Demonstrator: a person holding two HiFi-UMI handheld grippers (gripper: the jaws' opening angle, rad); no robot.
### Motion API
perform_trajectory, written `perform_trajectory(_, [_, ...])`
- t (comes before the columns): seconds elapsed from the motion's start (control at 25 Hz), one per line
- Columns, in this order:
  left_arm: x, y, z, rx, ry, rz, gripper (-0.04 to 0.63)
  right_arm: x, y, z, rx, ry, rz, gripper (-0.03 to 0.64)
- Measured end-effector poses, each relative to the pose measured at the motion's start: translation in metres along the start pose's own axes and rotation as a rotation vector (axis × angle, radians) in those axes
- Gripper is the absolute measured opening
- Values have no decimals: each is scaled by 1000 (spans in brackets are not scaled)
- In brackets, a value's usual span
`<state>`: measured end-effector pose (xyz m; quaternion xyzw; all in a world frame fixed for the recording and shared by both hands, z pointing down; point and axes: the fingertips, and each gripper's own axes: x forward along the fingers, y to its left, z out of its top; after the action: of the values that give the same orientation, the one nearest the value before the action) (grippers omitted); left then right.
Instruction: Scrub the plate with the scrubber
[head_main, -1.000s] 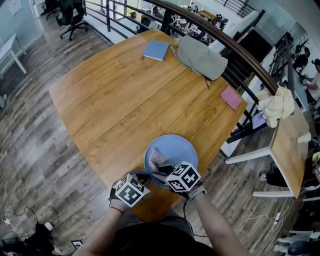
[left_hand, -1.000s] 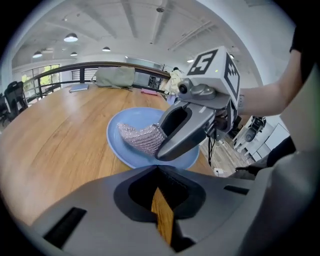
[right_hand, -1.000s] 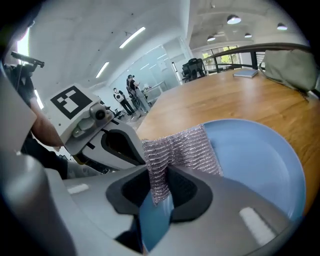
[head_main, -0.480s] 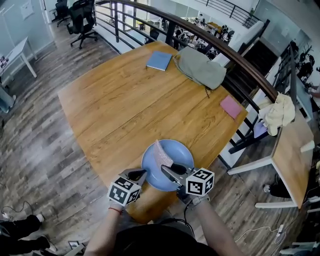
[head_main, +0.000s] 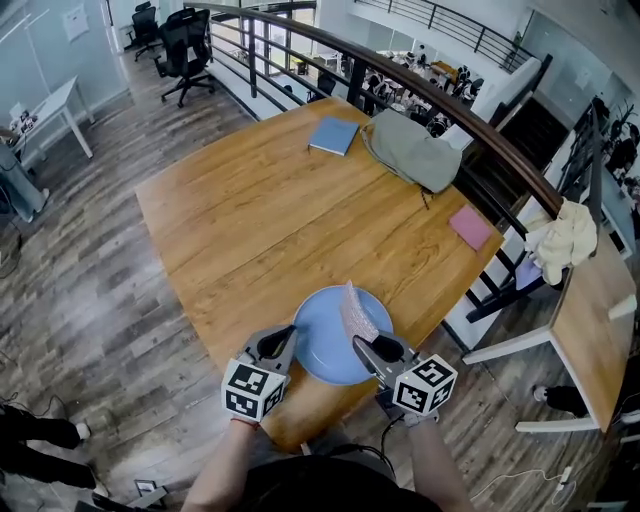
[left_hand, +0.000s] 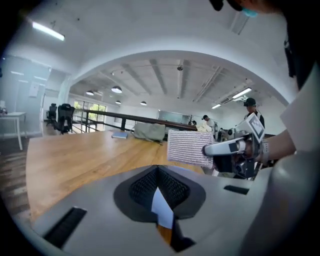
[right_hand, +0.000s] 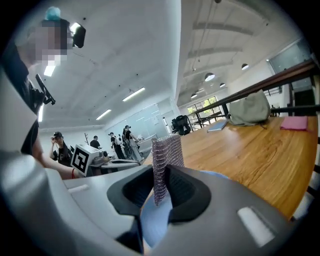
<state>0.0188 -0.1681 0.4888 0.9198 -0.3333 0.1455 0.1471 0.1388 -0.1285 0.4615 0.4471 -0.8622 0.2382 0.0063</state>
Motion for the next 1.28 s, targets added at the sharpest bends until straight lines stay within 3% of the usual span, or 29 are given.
perform_trajectory(0.16, [-16, 3, 23, 8, -111, 79, -3, -20, 2, 17, -75, -58, -33, 83])
perform_trajectory(0.48, [-46, 8, 62, -6, -222, 115, -3, -55, 14, 65, -142, -173, -60, 82])
perform_trajectory(0.76, [-86, 21, 102, -68, -352, 182, -3, -83, 30, 112, -200, -283, -111, 83])
perform_trajectory(1.04, [-122, 26, 153, -4, -468, 264, -3, -110, 50, 159, -278, -401, -172, 83])
perform_trajectory(1.28, [-139, 25, 185, 44, -486, 275, -2, -123, 57, 185, -316, -446, -210, 83])
